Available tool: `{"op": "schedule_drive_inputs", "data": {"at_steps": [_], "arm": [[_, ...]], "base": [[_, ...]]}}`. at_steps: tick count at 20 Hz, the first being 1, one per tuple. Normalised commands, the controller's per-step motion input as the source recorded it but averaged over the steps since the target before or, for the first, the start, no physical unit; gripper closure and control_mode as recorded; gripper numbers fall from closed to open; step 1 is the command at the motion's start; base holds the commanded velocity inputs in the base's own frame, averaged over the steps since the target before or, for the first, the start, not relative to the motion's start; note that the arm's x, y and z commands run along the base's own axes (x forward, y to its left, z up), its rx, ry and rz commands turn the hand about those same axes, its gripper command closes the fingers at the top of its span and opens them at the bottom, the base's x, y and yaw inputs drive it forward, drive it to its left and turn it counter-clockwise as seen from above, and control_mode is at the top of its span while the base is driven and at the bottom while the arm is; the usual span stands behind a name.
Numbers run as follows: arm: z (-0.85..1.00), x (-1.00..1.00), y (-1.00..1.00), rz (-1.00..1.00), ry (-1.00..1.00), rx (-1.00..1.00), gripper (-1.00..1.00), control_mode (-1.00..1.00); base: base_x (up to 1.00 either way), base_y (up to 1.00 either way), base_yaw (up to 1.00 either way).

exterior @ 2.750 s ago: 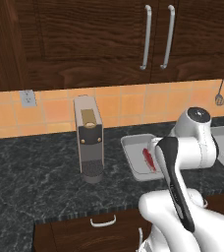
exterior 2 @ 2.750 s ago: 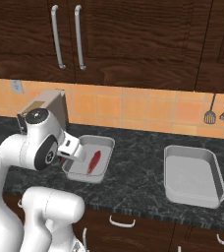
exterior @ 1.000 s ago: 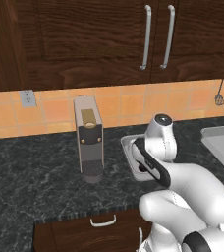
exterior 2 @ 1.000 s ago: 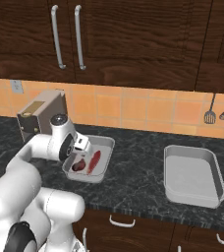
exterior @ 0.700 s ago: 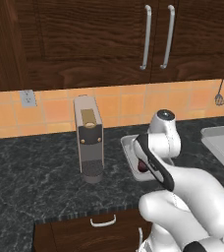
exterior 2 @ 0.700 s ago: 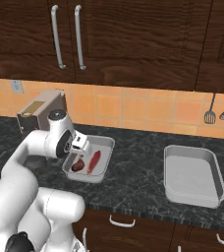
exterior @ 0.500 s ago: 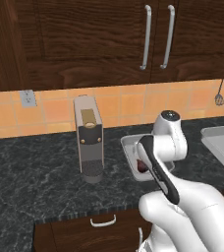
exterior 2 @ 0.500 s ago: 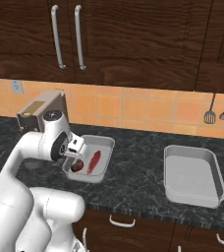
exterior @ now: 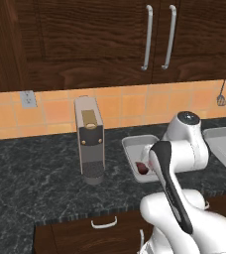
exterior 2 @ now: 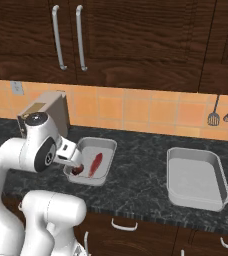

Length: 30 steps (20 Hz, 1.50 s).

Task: Place one potato and one steak in each tupperware on the nearby counter, to pack two identical lunches.

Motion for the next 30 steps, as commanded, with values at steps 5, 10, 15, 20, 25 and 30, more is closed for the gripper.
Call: {"op": "schedule_drive_inputs", "data": {"at_steps": [5, 10, 15, 20, 25, 30], "arm": [[0.24, -0.42, 0.00, 0.00, -0.24, 0.00, -1.00, -1.00], [-0.02, -0.18, 0.00, 0.00, -0.10, 0.00, -1.00, -1.00], [0.00, 0.00, 0.00, 0.00, 0.00, 0.00, -1.00, -1.00], [0.00, -0.07, 0.00, 0.00, 0.00, 0.00, -1.00, 1.00], [0.00, 0.00, 0.00, 0.00, 0.00, 0.00, -1.00, 1.00], [0.00, 0.00, 0.00, 0.00, 0.00, 0.00, -1.00, 1.00]], "base": [[0.00, 0.00, 0.00], [0.00, 0.00, 0.00], [0.00, 0.00, 0.00], [-0.34, -0.01, -0.01], [-1.00, -0.49, -0.18], [-0.60, -0.98, -0.32]]}}
